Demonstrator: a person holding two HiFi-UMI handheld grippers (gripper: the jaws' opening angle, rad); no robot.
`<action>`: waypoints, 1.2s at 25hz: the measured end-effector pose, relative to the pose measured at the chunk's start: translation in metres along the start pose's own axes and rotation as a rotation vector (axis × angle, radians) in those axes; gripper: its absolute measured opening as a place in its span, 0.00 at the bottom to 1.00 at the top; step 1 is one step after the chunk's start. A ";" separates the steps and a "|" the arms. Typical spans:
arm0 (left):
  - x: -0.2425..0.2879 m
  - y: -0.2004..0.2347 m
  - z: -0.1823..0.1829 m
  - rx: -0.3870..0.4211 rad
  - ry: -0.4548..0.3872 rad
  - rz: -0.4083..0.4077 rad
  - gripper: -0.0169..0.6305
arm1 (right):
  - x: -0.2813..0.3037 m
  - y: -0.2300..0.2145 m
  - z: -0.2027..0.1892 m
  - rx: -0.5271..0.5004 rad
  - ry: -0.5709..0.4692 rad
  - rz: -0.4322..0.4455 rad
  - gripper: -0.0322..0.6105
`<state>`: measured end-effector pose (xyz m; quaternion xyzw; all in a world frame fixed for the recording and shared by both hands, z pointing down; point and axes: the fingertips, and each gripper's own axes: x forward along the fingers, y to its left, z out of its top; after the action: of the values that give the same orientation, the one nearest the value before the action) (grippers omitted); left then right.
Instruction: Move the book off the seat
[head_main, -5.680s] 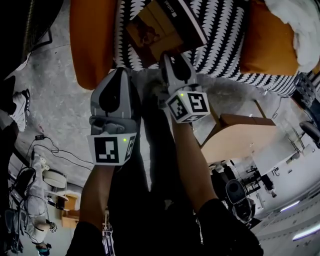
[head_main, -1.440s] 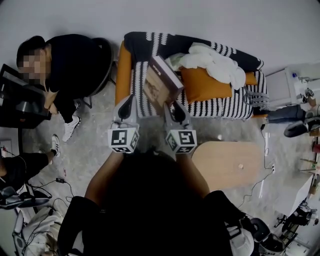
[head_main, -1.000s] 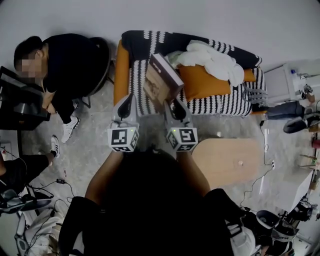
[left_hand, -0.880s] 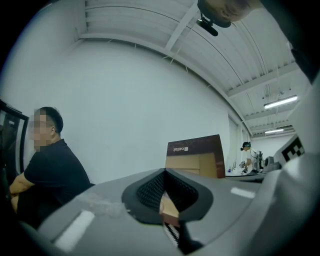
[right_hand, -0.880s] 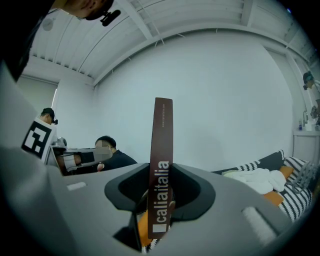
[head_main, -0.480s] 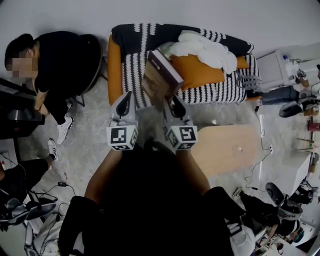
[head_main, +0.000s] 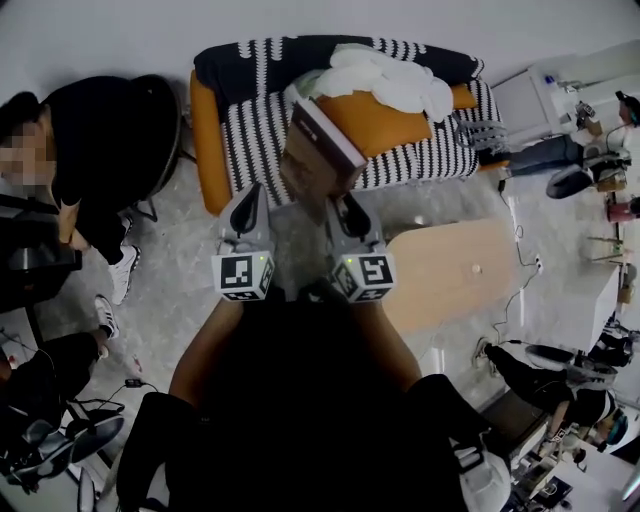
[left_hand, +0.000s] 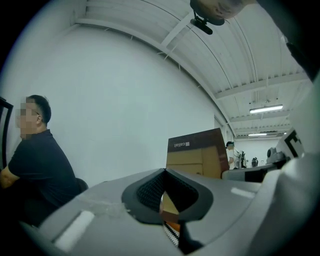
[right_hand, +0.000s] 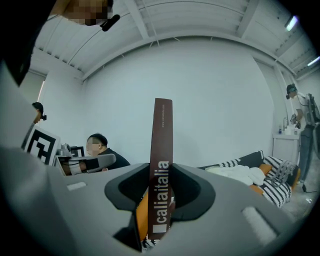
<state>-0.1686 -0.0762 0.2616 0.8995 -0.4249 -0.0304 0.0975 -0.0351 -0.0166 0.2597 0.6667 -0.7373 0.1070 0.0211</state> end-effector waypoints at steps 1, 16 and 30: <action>0.003 -0.005 0.000 0.003 -0.001 -0.017 0.04 | -0.003 -0.004 0.001 0.003 -0.008 -0.014 0.27; 0.039 -0.139 0.002 0.054 0.018 -0.236 0.04 | -0.092 -0.098 0.018 0.056 -0.093 -0.200 0.27; 0.045 -0.288 -0.021 0.078 0.042 -0.439 0.04 | -0.210 -0.189 0.013 0.086 -0.150 -0.393 0.27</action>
<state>0.0816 0.0711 0.2257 0.9739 -0.2175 -0.0156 0.0628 0.1762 0.1701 0.2350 0.8040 -0.5874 0.0823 -0.0420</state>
